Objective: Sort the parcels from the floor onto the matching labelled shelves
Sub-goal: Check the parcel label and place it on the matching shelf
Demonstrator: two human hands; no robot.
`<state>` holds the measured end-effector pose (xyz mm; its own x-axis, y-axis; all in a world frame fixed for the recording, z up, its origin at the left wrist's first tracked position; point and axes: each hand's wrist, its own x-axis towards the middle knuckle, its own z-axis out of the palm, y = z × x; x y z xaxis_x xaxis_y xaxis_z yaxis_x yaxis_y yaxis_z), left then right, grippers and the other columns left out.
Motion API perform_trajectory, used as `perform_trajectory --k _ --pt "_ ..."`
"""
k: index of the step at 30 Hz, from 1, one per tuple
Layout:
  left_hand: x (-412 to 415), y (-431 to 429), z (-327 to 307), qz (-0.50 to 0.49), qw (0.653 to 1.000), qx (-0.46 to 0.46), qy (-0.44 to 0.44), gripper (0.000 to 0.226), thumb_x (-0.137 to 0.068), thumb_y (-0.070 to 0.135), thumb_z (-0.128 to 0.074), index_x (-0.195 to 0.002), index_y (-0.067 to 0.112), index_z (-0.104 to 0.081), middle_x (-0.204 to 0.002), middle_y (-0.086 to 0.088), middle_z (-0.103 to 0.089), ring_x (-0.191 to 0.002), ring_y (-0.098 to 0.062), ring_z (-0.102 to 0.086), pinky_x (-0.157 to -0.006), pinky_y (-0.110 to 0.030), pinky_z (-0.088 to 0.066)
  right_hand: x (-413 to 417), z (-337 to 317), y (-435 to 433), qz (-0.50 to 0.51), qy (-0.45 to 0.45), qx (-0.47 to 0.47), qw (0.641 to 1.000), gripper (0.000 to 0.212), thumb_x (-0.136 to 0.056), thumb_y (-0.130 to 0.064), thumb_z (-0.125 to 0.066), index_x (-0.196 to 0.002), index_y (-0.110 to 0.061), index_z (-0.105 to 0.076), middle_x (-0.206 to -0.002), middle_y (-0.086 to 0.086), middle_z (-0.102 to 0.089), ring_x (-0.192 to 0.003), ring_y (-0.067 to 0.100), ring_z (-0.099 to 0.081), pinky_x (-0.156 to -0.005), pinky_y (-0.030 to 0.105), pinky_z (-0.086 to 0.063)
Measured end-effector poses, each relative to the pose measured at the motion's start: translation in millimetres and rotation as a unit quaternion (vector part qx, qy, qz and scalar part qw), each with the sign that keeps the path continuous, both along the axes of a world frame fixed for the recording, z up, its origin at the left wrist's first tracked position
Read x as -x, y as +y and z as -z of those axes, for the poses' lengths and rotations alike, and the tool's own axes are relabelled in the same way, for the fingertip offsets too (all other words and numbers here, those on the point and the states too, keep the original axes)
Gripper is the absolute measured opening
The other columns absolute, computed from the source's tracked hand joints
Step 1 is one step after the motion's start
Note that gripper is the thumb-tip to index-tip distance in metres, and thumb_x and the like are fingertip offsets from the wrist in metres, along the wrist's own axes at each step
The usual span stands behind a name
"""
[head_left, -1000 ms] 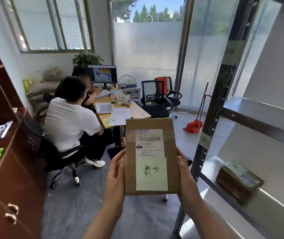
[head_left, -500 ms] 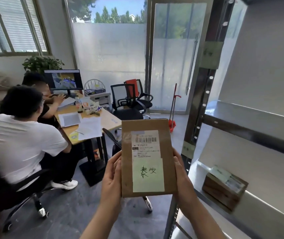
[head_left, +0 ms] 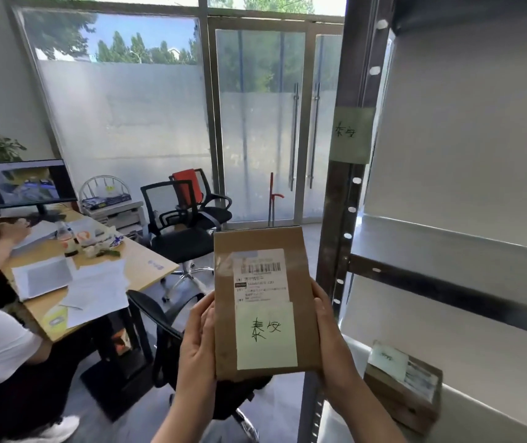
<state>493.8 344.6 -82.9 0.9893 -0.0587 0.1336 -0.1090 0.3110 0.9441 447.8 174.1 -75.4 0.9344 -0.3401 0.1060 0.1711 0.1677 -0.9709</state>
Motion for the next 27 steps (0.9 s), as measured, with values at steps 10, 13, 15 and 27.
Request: perform_trajectory --k 10,13,15,27 --pt "-47 -3 -3 0.129 0.99 0.054 -0.015 0.033 -0.091 0.038 -0.051 -0.12 0.028 -0.064 -0.113 -0.007 -0.076 -0.091 -0.017 -0.075 -0.065 -0.025 -0.061 -7 -20 12 0.085 -0.012 0.03 0.996 0.043 -0.096 -0.053 -0.034 -0.137 -0.05 -0.045 -0.135 -0.008 -0.063 -0.112 0.011 -0.07 -0.089 0.033 -0.061" --pt "-59 0 -12 0.174 0.982 0.072 -0.027 0.028 -0.099 0.03 -0.047 -0.12 0.023 -0.063 -0.105 -0.009 -0.077 -0.08 -0.013 -0.075 -0.059 -0.022 -0.059 -9 -31 23 0.124 -0.011 0.035 0.992 0.043 -0.091 -0.055 -0.036 -0.133 -0.053 -0.046 -0.136 -0.009 -0.061 -0.112 0.008 -0.069 -0.086 0.027 -0.061" --pt "-65 2 -18 0.201 0.976 0.075 -0.035 0.028 -0.1 0.029 -0.045 -0.121 0.024 -0.062 -0.104 -0.008 -0.077 -0.081 -0.014 -0.076 -0.058 -0.023 -0.059 -9 -38 30 0.146 -0.019 0.043 0.988 0.042 -0.091 -0.056 -0.035 -0.132 -0.054 -0.046 -0.134 -0.01 -0.063 -0.113 0.008 -0.069 -0.089 0.03 -0.061" --pt "-74 -9 -41 0.304 0.945 0.06 -0.108 0.032 -0.095 0.04 -0.047 -0.123 0.035 -0.062 -0.112 -0.002 -0.074 -0.102 -0.024 -0.072 -0.081 -0.044 -0.06 23 -59 51 0.26 -0.051 0.054 0.963 0.042 -0.092 -0.06 -0.033 -0.131 -0.057 -0.045 -0.128 -0.012 -0.068 -0.112 0.008 -0.069 -0.095 0.038 -0.058"
